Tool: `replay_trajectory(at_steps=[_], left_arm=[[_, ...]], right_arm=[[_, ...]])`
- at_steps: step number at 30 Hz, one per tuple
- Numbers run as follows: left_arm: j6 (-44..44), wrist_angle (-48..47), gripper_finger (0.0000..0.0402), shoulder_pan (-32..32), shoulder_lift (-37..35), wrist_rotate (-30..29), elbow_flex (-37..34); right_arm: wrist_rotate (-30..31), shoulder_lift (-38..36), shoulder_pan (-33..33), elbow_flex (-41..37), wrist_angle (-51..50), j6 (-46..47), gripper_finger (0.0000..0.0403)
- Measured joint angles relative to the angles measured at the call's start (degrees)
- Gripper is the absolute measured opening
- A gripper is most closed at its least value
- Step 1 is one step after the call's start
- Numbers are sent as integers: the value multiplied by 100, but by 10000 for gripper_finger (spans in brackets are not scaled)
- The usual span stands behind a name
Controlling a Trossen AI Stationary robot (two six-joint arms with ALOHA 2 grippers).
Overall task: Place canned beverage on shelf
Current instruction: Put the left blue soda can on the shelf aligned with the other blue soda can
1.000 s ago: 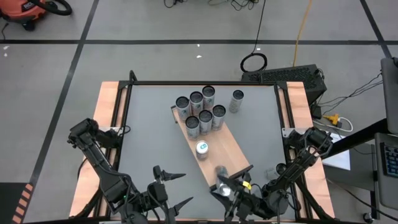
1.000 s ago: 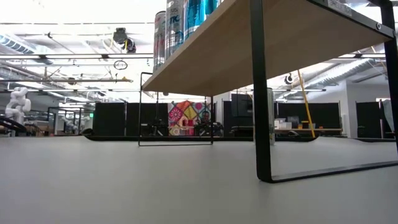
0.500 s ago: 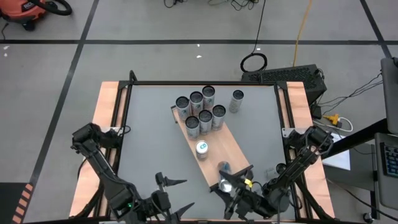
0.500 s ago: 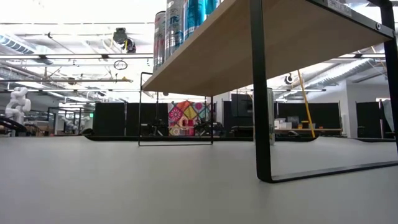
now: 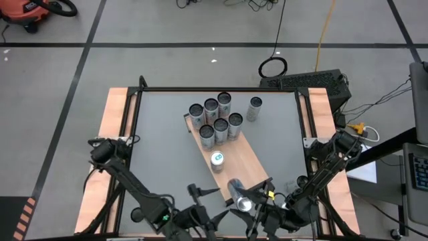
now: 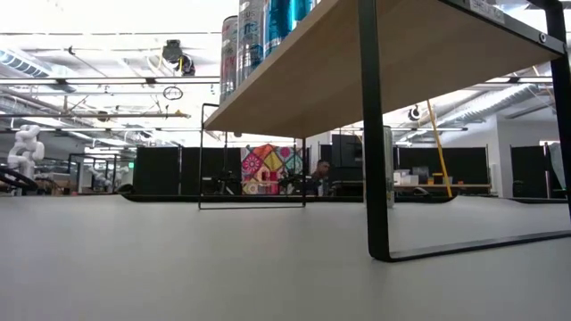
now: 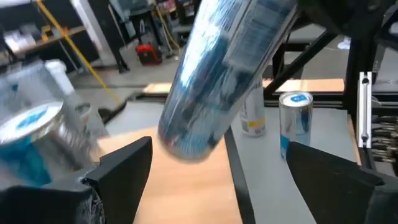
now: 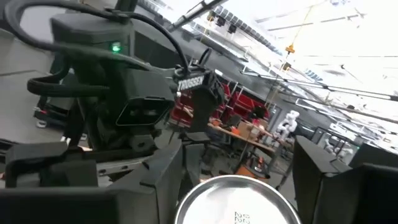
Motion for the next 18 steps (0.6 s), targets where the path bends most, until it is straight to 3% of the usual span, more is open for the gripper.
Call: replay_trajectory(at_steps=[10,18], left_arm=[[1296,502,371,545,37,557,0],[1569,486,344,784,37,1205,0]], right_arm=[[-186,0,-24,-3,-21,230,177],[-374,0,-48,-4,-42,453,177]])
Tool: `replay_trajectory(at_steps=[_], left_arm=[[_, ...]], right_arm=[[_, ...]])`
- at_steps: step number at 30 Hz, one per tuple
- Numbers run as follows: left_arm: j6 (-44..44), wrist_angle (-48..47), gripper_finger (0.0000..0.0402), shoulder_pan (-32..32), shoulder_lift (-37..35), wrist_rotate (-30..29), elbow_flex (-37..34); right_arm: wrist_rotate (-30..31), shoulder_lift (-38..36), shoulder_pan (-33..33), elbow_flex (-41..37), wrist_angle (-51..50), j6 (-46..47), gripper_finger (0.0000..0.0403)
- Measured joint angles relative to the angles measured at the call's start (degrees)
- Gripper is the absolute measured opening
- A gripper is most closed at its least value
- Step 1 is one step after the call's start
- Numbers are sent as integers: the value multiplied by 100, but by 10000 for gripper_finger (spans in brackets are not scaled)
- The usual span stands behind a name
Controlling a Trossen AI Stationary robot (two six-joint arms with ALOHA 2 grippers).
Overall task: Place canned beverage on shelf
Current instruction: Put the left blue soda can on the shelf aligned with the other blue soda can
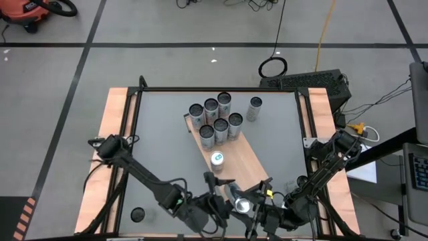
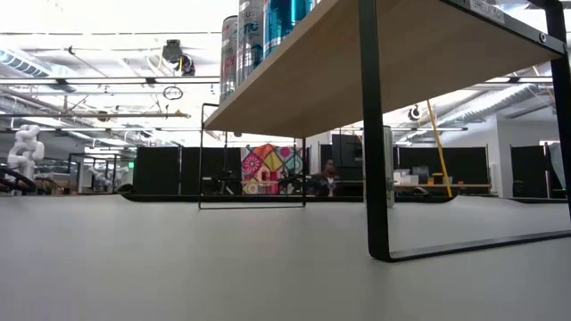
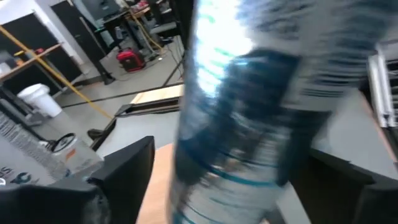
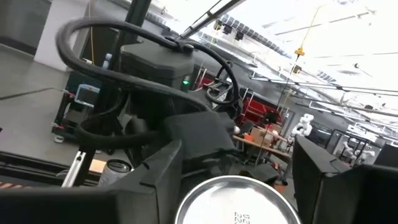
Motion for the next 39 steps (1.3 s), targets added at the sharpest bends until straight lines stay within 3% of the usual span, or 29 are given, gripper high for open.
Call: replay_trajectory(at_steps=[6,10,20,27,32,39], left_arm=[[29,-21,255,-137,0,95,0],[-13,-24,206,-243,2,64,0],[18,-60,220,-431,1,-75,0],[9,-249,222,-553,-17,-76,0],[-40,-435,222,-649,-20,-92,0],[-1009,-1246,223,-795,-230,216,7]], right_arm=[[-34,0,15,0,4,40,179],[-69,0,36,0,4,94,202],[320,0,345,0,-118,717,217],[530,-2,558,0,-841,1572,224],[919,-91,673,0,-1619,2285,259],[389,-548,817,2,-3051,3903,303]])
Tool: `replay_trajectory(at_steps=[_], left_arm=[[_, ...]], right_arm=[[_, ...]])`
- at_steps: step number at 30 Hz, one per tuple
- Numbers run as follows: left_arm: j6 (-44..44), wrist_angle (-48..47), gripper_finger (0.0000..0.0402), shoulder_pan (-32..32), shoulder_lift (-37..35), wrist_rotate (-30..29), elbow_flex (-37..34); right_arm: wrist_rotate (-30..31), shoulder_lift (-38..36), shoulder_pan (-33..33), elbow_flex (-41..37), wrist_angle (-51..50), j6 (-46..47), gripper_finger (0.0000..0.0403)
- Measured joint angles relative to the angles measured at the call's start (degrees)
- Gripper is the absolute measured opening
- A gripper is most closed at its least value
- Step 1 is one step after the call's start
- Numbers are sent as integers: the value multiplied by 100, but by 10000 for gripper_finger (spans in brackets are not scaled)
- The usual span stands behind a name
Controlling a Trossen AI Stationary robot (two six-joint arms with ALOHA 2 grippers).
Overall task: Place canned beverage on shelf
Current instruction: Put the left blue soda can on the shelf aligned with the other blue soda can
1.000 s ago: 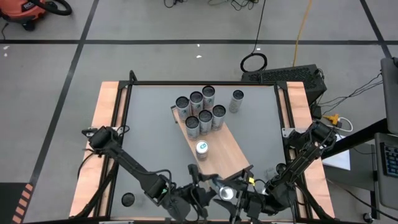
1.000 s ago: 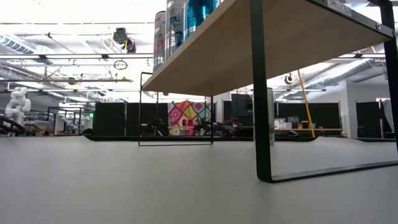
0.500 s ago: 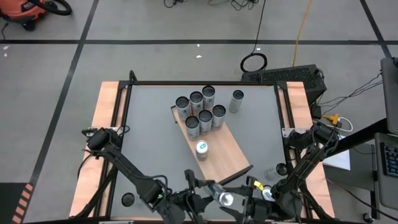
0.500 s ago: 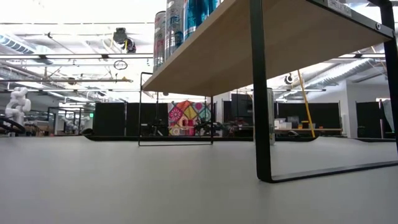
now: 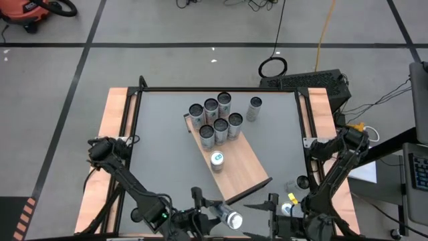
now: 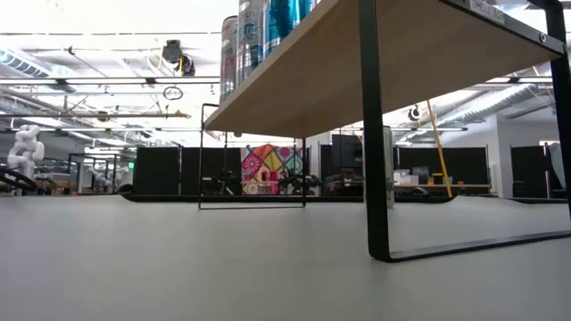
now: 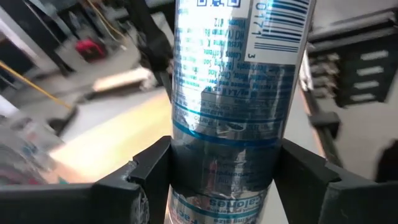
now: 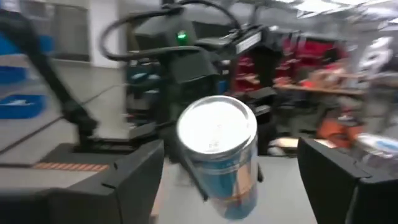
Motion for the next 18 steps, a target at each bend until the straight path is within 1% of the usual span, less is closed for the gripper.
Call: replay_trajectory(at_steps=[4,7,11,13,15,18], left_arm=[[-770,-568,223,-38,-135,492,0],[-1342,-1064,223,-74,-190,784,0],[-2166,-1801,223,-77,-188,1307,2],[-2541,-2000,223,-78,-188,1430,2],[-2738,-2095,223,-75,-188,1460,2],[-2760,-2093,223,-71,-186,1501,2]], right_arm=[[-546,-294,-45,0,-1192,1129,306],[-806,-374,-218,4,-1733,1529,306],[-1393,-304,-533,4,-1945,1742,306],[-1588,-260,-703,4,-1926,1747,306],[-1715,-162,-892,4,-1918,1748,306],[-2116,0,-1134,2,-1931,1855,306]])
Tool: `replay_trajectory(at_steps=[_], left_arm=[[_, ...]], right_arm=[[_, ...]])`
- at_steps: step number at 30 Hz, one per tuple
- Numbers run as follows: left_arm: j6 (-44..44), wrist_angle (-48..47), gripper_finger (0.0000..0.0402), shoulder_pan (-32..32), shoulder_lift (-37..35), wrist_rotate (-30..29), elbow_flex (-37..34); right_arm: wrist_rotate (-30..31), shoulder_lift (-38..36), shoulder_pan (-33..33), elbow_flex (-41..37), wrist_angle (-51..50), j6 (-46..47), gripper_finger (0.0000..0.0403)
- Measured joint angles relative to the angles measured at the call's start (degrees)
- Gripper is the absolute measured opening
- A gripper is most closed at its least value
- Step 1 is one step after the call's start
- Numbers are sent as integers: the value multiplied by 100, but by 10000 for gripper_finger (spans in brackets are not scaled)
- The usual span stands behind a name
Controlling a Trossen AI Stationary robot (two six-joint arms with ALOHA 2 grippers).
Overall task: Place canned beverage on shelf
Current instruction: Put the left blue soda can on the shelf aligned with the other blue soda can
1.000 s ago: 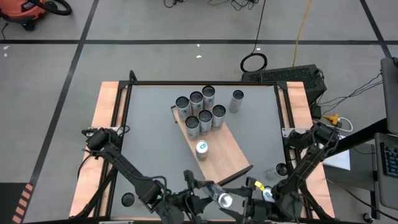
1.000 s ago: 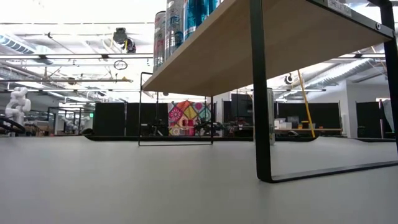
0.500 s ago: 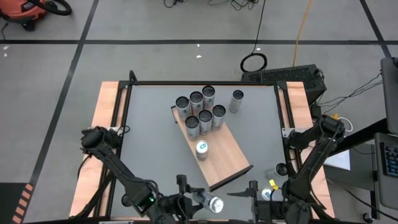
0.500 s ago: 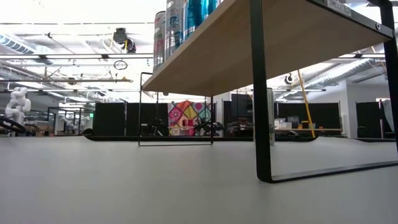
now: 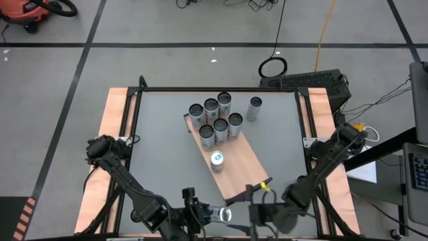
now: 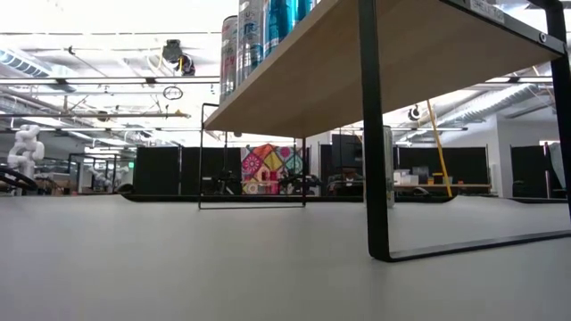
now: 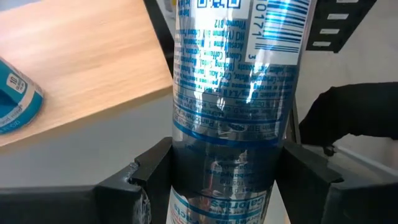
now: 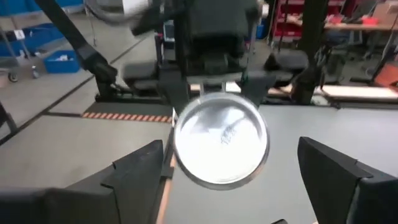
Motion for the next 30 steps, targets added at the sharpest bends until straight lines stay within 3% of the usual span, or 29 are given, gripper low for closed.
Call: replay_trajectory(at_steps=[11,16,24,30], left_arm=[[-4,38,223,51,-1,79,0],[-10,43,223,109,0,153,0],[-239,21,223,118,0,182,0],[-299,24,233,100,0,179,-2]], right_arm=[[-1262,204,-537,0,378,-14,299],[-1410,321,-617,0,597,-251,264],[-1374,319,-637,0,615,-389,171],[-1390,317,-637,0,641,-457,171]])
